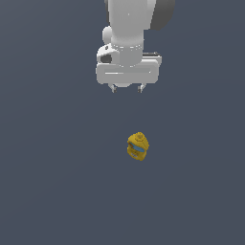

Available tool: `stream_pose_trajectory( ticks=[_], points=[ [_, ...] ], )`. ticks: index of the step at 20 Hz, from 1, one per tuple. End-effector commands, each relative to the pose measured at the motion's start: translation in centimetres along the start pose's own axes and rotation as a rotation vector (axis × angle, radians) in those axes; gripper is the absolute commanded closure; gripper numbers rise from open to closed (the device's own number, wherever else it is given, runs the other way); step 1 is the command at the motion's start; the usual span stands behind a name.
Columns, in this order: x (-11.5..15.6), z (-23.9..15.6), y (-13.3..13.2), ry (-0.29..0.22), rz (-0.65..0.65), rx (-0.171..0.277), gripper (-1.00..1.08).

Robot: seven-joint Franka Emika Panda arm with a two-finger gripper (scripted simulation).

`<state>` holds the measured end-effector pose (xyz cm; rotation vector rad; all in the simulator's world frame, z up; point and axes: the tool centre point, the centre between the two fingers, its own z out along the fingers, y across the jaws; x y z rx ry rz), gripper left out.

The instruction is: Pick up the object and move it to a goal position.

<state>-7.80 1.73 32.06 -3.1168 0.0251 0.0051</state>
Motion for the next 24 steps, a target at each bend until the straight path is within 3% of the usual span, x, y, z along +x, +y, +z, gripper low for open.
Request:
stream_pose_trajectory(
  ticks=[1, 10, 24],
  points=[
    [0.0, 0.0, 0.0, 0.000, 0.000, 0.000, -0.92],
    [-0.6, 1.4, 0.7, -0.048, 0.028, 0.014, -0.92],
    [0.7, 2.0, 0.2, -0.042, -0.078, 0.007, -0.92]
  ],
)
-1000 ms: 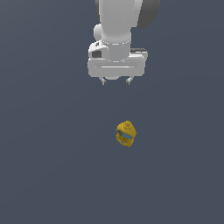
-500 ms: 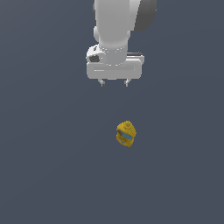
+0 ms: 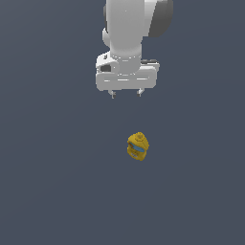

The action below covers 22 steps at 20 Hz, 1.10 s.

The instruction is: Pick up the object and move it to a goal position.

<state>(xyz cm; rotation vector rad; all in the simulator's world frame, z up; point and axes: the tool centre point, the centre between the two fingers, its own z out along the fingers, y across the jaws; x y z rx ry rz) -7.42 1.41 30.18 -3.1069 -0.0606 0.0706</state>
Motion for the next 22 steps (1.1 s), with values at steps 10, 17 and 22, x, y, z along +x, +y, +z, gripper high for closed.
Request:
stream_pose_trajectory(
  ticks=[10, 17, 22],
  points=[
    [3.5, 1.9, -1.2, 0.008, -0.276, -0.022, -0.92],
    [6.0, 3.6, -2.3, 0.013, -0.487, -0.035, -0.92],
    [7.7, 4.9, -3.1, 0.017, -0.637, -0.043, -0.92]
  ],
)
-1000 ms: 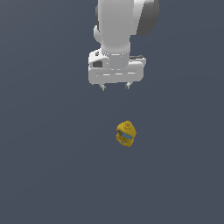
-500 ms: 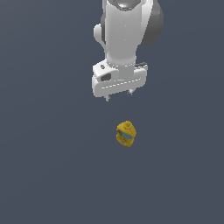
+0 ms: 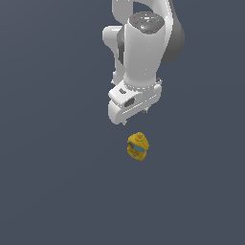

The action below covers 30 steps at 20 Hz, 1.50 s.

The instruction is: Pick up the object and move it to a goal position.

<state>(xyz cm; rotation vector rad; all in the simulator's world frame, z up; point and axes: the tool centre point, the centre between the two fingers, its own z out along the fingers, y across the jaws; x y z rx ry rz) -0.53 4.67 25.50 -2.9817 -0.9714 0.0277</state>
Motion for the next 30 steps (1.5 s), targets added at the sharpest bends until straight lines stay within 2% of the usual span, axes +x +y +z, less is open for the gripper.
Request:
stream_pose_trajectory(
  ticks=[1, 7, 14, 24, 30],
  points=[
    [1.0, 0.7, 0.1, 0.002, -0.076, -0.003, -0.92],
    [2.8, 2.1, 0.2, 0.008, -0.223, -0.009, -0.92],
    [4.0, 3.1, 0.3, 0.012, -0.324, -0.012, -0.92],
    [4.2, 3.7, 0.3, 0.013, -0.346, -0.013, -0.92],
    [4.2, 6.0, 0.2, 0.013, -0.349, -0.013, -0.92]
  ],
)
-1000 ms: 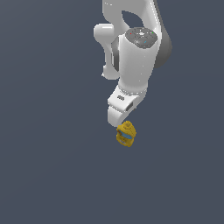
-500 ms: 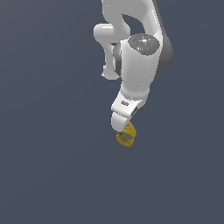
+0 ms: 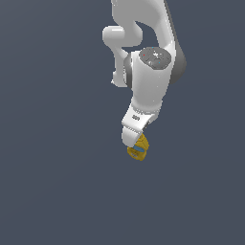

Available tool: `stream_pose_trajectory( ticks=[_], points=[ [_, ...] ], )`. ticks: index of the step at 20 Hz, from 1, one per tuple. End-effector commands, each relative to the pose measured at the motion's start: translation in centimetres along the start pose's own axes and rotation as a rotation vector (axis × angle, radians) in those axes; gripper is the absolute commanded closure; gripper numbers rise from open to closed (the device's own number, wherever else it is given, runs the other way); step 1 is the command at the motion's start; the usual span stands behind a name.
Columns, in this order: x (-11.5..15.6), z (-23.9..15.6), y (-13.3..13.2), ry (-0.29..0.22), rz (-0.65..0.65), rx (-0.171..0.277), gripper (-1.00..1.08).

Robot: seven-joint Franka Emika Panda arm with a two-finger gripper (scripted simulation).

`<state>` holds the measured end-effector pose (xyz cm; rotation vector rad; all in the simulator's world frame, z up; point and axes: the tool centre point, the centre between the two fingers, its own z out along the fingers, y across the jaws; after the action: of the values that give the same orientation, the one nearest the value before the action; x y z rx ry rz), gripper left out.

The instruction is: Pick up the object and move it to a goal position.

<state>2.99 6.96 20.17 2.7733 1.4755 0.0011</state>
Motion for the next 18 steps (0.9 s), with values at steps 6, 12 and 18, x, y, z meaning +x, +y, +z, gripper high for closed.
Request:
stream_pose_trajectory(
  ticks=[6, 12, 18],
  points=[
    [0.0, 2.9, -0.1, 0.000, -0.003, 0.001, -0.92],
    [0.0, 3.1, 0.0, 0.000, -0.003, 0.001, 1.08],
    [0.0, 3.1, 0.0, 0.000, -0.003, 0.001, 1.08]
  ],
)
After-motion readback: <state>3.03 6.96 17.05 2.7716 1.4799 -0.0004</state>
